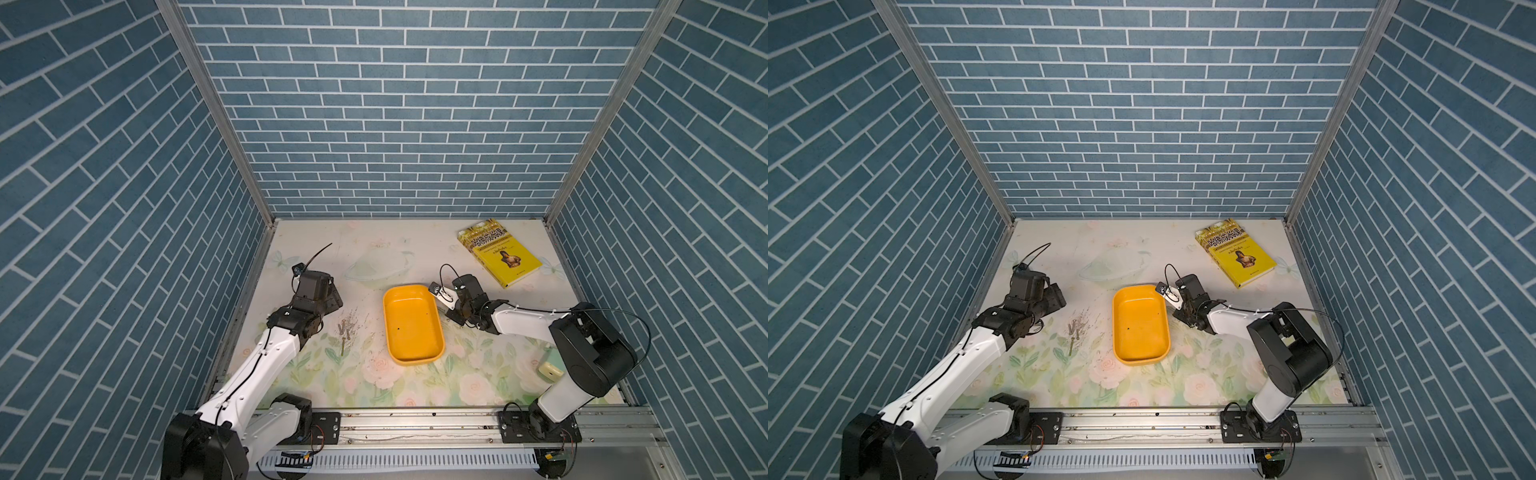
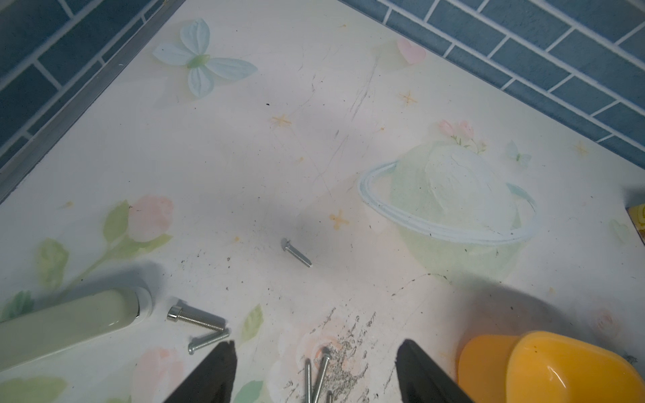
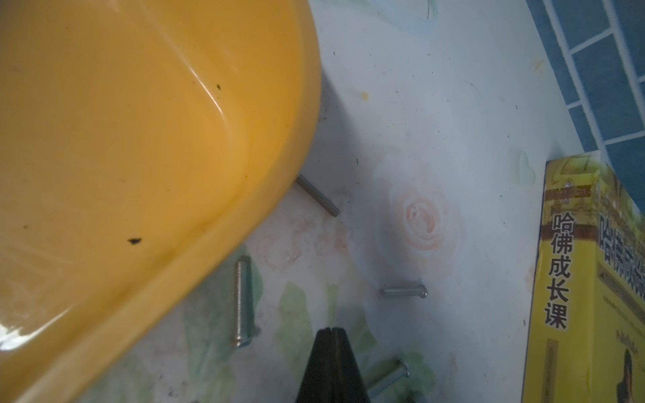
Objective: Take out the screws from the storage box
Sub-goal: Place the screw at the center of the board, then reset both arms
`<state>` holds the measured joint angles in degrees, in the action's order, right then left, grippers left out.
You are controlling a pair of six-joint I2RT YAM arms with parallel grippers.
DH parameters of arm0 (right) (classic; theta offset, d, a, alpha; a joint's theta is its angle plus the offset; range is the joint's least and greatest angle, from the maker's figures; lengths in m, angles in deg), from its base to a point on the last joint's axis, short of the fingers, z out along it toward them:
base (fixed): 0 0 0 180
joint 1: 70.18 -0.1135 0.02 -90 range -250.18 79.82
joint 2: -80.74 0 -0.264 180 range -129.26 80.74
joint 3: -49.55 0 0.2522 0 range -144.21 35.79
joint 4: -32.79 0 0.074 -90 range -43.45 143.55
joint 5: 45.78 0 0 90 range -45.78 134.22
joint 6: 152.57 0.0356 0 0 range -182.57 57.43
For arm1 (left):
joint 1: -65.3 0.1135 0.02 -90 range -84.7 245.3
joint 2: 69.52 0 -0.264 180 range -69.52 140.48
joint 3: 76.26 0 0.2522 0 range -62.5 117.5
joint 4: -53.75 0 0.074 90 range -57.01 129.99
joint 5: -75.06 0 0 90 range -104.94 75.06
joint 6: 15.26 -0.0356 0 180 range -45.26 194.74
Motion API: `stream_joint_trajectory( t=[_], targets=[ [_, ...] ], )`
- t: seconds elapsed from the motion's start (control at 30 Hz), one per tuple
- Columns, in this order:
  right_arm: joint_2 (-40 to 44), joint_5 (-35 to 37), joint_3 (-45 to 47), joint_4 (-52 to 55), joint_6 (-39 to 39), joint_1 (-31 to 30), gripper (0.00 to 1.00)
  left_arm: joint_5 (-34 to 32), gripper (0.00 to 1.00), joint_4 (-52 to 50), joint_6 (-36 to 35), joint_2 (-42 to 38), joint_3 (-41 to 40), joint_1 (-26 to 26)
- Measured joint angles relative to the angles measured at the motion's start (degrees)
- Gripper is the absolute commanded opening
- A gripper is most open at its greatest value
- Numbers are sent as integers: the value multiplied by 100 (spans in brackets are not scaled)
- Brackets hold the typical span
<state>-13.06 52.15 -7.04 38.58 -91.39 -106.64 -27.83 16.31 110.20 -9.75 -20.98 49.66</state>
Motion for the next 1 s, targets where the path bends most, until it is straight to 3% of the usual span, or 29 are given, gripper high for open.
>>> stream_joint_trajectory(
  t=[0.23,0.37,0.43,0.47,0.5,0.7,0.8,0.87,1.0],
  targets=[
    [127,98,33,-92,31,13,2,-20,78,0,0,-116,-7,0],
    [649,39,442,-693,221,133,33,-11,81,20,0,-304,-39,0],
    [1056,-87,861,-1226,356,321,49,-24,88,55,11,-474,-92,0],
    [1274,-184,1095,-1515,472,457,97,-55,94,68,26,-575,-120,0],
    [1495,-275,1338,-1843,577,612,100,-111,99,116,66,-695,-162,0],
    [2288,-11,2050,-3032,1574,1303,100,-968,100,968,555,-1156,-901,-4],
    [2575,122,2282,-3630,2063,1567,100,-1425,100,1318,656,-723,-1132,-9],
    [2815,361,2730,-4225,2282,1679,100,-1832,96,1403,699,-133,-984,-28],
    [3016,1067,3530,-4922,2664,1781,100,-2911,100,1674,713,669,-514,-146]
  ],
)
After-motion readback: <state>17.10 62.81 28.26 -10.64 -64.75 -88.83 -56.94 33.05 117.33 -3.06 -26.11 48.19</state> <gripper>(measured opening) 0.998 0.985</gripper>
